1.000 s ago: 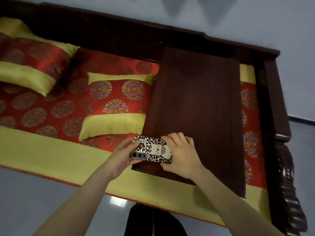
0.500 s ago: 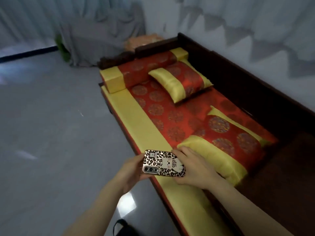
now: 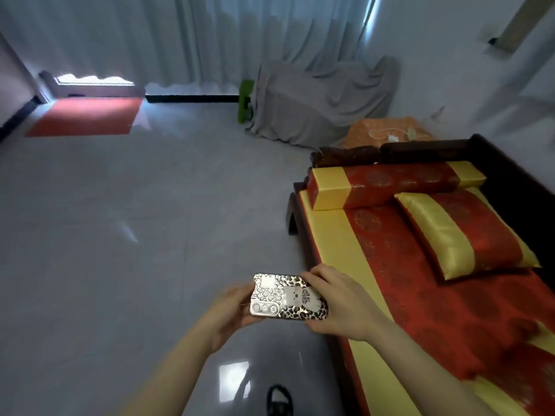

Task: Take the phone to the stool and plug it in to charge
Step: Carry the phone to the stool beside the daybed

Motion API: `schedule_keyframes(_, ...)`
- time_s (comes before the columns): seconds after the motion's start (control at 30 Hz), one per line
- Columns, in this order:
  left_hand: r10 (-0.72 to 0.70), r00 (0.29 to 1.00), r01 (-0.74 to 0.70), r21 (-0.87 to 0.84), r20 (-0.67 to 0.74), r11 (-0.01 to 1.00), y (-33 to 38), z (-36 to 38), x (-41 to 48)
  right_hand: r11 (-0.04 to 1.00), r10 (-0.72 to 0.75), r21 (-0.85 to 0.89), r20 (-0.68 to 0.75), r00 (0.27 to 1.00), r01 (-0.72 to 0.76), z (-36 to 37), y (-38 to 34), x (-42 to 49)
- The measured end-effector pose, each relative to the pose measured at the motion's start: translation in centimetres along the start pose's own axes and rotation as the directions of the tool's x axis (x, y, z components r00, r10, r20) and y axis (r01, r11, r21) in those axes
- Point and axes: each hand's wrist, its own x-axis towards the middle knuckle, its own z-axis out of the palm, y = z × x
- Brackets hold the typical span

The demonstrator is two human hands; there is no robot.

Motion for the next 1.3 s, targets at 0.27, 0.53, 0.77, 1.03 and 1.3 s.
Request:
schedule_keyframes(0.27,0.006,0.993,-0.014,-0.069,-0.114,0.998,12.3,-4.6,13.2,0.999,-0.046,0.023,-0.004,0.999,0.046,-2.3,5.5,19.1)
schedule_keyframes(0.53,0.039,0.989,-0.056,-0.118,-0.144,0.991,26.0,-9.1,26.3,0.990,-0.066,0.126,-0.002,0.998,0.066,-7.1,10.7,38.1)
schedule_keyframes(0.77,0.029,0.994,-0.039,-0.097,-0.106,0.994,36.2,-13.1,39.6,0.993,-0.042,0.110,-0.031,0.999,0.045,-9.0,16.0,53.3)
schedule_keyframes(1.03,0.008,0.999,-0.013,0.098,0.048,0.995,52.0,-13.2,55.6,0.969,0.175,0.192,-0.073,0.982,-0.158,-13.5,24.2,67.7)
schedule_keyframes(1.3,-0.066,0.981,0.014,0.279,0.180,0.960,63.1,-5.7,72.1,0.898,0.382,0.275,-0.097,0.919,-0.344,-17.2,36.8,76.4)
